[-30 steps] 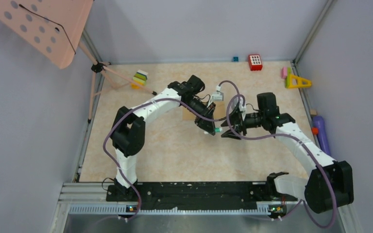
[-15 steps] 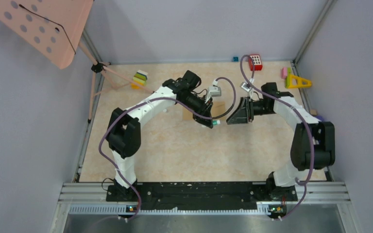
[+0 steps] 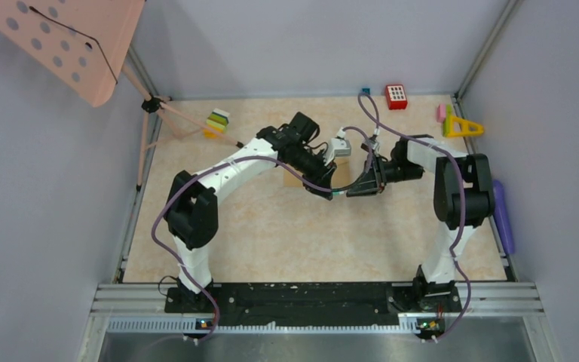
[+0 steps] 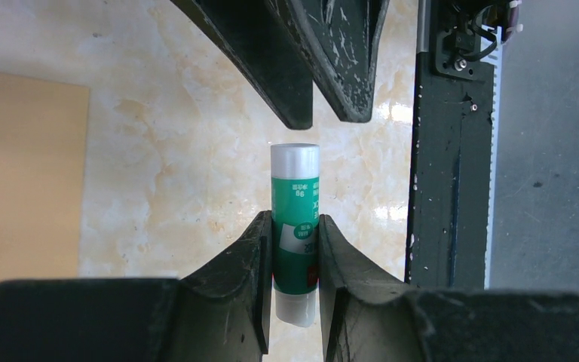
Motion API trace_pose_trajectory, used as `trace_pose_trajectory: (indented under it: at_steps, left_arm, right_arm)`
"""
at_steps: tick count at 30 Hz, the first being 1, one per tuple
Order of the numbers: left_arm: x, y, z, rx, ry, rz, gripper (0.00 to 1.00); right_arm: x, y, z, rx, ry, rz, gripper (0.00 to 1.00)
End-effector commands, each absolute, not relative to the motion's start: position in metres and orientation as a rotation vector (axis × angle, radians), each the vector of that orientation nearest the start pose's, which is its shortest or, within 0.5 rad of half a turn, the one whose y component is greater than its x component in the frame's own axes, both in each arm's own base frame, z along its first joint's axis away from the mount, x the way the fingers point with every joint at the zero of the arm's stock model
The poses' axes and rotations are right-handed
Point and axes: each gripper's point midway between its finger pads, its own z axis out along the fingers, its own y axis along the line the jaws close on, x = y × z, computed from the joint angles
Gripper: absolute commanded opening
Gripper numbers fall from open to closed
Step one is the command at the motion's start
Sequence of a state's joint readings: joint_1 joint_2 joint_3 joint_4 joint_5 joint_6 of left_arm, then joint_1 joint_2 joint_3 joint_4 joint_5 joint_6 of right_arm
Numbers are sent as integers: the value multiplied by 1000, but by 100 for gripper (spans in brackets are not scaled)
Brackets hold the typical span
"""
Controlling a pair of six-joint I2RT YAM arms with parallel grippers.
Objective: Place the letter into the envelope and seal it
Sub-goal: Screw the solid glue.
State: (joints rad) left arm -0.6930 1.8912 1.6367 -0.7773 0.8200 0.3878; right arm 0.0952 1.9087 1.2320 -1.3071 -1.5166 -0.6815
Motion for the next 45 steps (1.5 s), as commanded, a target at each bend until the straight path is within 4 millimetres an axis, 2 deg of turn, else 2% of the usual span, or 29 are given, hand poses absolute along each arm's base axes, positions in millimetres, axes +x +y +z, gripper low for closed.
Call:
trace_pose_trajectory:
  at_steps: [1, 10, 18, 20, 24, 29, 33, 37, 45]
  left_arm:
    - [256, -369, 179, 1533, 1931, -1172, 10]
    - [241, -380, 173, 1577, 1928, -1212, 10]
    - [239, -382, 175, 1585, 1921, -1225, 10]
    - [239, -382, 175, 1585, 1918, -1227, 10]
    - [239, -382, 174, 1585, 1923, -1224, 10]
    - [238, -382, 172, 1581, 1932, -1253, 9]
    - [234, -382, 174, 1568, 1942, -1349, 10]
    - [224, -383, 176, 1546, 1929, -1516, 10]
    - [216, -381, 183, 1483, 1904, -1721, 11]
  right_arm:
    - [246, 206, 183, -493, 2082, 2092, 34]
    - [246, 209, 177, -508, 2096, 2098, 33]
    - [245, 212, 171, -523, 2121, 2094, 32]
    - [244, 212, 171, -531, 2123, 2092, 29]
    - [242, 214, 169, -564, 2132, 2078, 17]
    - [240, 214, 169, -622, 2128, 2036, 12]
    - [237, 213, 175, -689, 2086, 2002, 12]
    - [232, 212, 183, -782, 1997, 1965, 10]
    - [228, 209, 184, -1004, 1874, 1808, 10]
